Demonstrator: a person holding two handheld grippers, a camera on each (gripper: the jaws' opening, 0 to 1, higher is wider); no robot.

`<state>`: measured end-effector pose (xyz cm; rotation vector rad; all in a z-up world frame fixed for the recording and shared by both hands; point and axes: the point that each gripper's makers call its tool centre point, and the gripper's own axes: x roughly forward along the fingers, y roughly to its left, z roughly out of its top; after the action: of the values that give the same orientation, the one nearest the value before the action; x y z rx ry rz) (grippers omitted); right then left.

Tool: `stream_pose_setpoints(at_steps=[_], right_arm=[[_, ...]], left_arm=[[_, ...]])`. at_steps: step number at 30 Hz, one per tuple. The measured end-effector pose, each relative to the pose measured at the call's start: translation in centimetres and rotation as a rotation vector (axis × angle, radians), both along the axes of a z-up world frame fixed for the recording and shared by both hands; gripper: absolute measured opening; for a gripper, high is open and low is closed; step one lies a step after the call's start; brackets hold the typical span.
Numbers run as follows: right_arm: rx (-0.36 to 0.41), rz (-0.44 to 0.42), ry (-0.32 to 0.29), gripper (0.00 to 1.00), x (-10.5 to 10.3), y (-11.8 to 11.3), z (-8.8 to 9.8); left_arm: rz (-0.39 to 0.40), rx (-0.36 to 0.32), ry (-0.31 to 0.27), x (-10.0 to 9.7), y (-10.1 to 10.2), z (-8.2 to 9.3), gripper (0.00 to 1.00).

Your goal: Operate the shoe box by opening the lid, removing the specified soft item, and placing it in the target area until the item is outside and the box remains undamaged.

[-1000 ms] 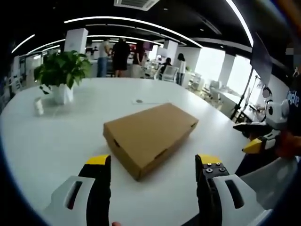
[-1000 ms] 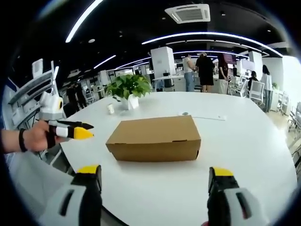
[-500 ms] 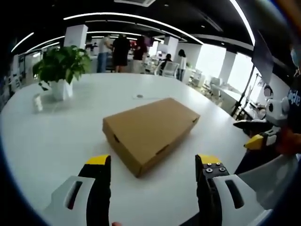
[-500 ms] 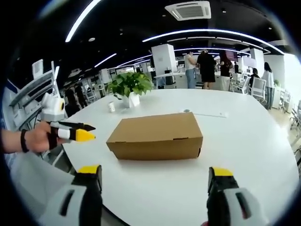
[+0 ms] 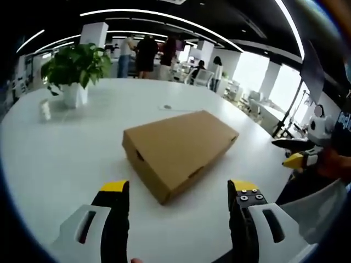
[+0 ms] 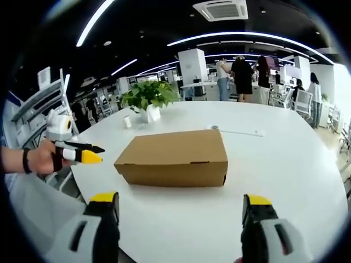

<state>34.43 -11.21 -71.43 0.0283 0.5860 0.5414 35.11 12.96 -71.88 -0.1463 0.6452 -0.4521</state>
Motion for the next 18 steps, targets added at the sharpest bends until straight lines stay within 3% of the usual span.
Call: stream_pose_setpoints(at_steps=[4,18], right_arm=[[0.007,-0.002,0.005,0.93,0.8,-0.2,-0.3],[-0.012,0.034,0.011,0.93,3.5,-0.4,-1.5]], left_arm=[[0.007,-0.029,0.017,0.3,-0.1,-0.4,0.75],[-0.021,-0.001,0.035,1.9,-0.7,-1.5,0.75]])
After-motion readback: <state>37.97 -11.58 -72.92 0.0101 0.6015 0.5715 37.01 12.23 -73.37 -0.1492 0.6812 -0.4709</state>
